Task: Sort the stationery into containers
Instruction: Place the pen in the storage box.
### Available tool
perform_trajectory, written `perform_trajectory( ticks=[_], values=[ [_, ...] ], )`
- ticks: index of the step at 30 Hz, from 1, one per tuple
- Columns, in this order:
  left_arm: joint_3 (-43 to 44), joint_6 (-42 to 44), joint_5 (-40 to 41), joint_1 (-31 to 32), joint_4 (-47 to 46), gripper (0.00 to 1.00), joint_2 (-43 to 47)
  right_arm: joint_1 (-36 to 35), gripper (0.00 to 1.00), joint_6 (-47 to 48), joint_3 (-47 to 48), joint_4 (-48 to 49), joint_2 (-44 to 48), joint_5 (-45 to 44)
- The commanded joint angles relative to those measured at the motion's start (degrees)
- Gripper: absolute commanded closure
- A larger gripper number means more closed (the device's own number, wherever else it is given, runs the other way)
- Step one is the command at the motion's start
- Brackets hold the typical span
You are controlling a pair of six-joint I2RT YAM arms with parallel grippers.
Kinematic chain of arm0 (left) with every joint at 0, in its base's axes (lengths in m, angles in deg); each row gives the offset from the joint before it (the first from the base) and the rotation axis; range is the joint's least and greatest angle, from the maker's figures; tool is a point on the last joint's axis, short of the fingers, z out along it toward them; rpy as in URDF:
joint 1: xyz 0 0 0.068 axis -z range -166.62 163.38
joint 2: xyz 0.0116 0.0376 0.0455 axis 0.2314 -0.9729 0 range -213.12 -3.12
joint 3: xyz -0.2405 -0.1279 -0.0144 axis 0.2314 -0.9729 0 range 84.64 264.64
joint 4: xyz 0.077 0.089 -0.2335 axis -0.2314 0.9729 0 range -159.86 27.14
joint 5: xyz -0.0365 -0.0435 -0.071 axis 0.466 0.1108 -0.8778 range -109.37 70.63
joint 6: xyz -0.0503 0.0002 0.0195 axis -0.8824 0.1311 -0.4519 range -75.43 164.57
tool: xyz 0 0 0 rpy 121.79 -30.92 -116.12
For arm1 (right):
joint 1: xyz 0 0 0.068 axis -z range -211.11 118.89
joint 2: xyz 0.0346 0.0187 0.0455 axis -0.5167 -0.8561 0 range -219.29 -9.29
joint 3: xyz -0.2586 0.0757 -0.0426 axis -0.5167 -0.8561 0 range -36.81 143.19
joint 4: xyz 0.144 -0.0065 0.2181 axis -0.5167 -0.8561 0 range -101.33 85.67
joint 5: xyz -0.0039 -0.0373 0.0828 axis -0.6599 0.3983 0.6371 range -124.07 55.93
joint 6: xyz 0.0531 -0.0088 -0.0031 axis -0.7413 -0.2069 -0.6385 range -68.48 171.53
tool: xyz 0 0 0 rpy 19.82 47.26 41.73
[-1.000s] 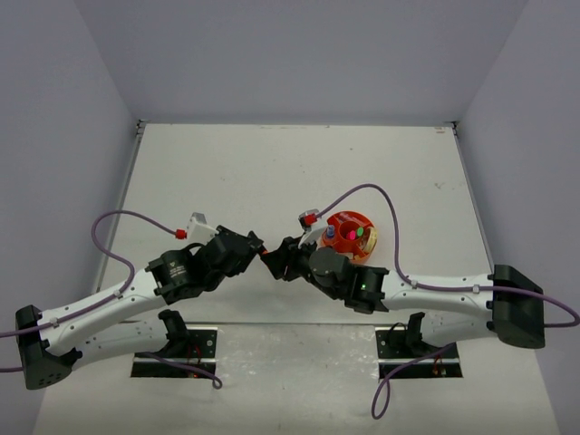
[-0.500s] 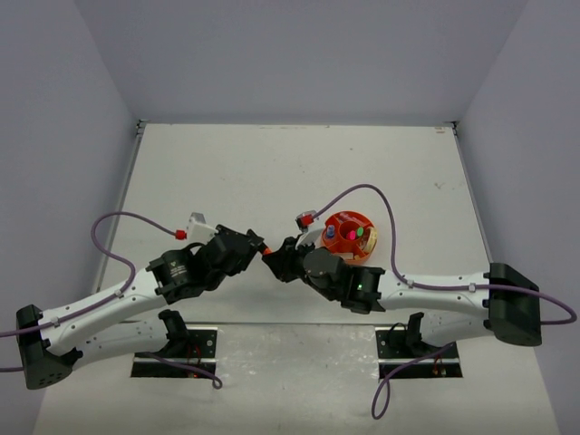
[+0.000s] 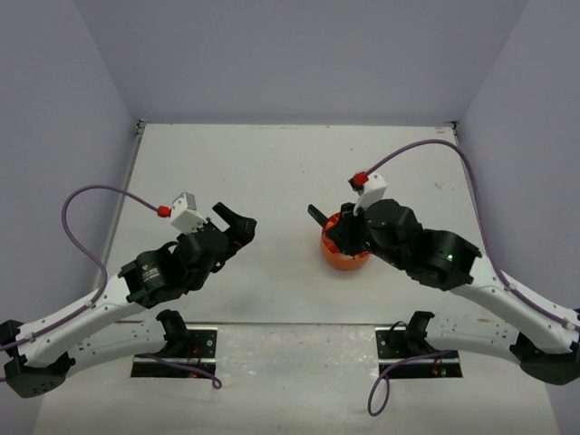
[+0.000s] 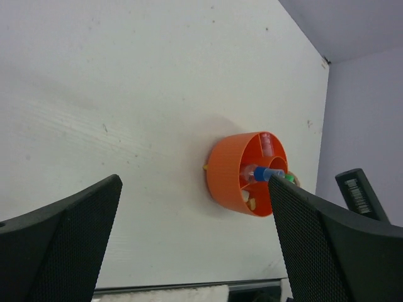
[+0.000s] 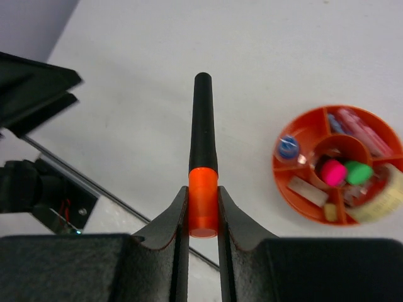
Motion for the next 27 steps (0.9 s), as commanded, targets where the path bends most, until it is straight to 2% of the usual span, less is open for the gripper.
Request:
perform_trajectory(
  ticks=[1, 4, 6, 8, 13, 17, 22, 27],
  values=[
    [4.69, 25.68, 2.21, -0.07, -3.31, 0.00, 2.73, 3.69, 1.00, 4.21, 7.16, -24.84, 3.68, -3.85],
    [6.31, 33.06, 0.19, -0.07, -2.97, 0.00, 2.71, 11.90, 1.00, 8.67, 9.01, -26.06, 3.86, 0.36],
    [7.09, 35.34, 0.70, -0.07, -1.01, 0.00, 2.28, 18.42, 1.00, 12.47, 8.69, -27.40, 0.58, 4.04],
    [7.38, 36.16, 1.80, -0.07, 1.27, 0.00, 1.98, 20.88, 1.00, 14.25, 8.25, -28.51, -3.91, 6.99],
    [4.89, 38.87, 2.52, -0.07, 2.41, 0.00, 2.80, 23.02, 1.00, 17.63, 10.81, -29.25, -11.63, 11.97],
    [1.44, 39.21, 1.66, -0.07, 0.77, 0.00, 3.39, 23.26, 1.00, 20.20, 17.47, -34.41, -19.22, 13.46],
    [-2.21, 39.19, 0.89, -0.07, -0.70, 0.00, 3.30, 23.26, 1.00, 20.03, 22.28, -36.82, -24.39, 13.36],
    [-2.64, 39.21, -0.15, -0.07, -0.98, 0.00, 3.54, 23.26, 1.00, 19.72, 22.55, -37.83, -27.95, 13.19]
  ],
)
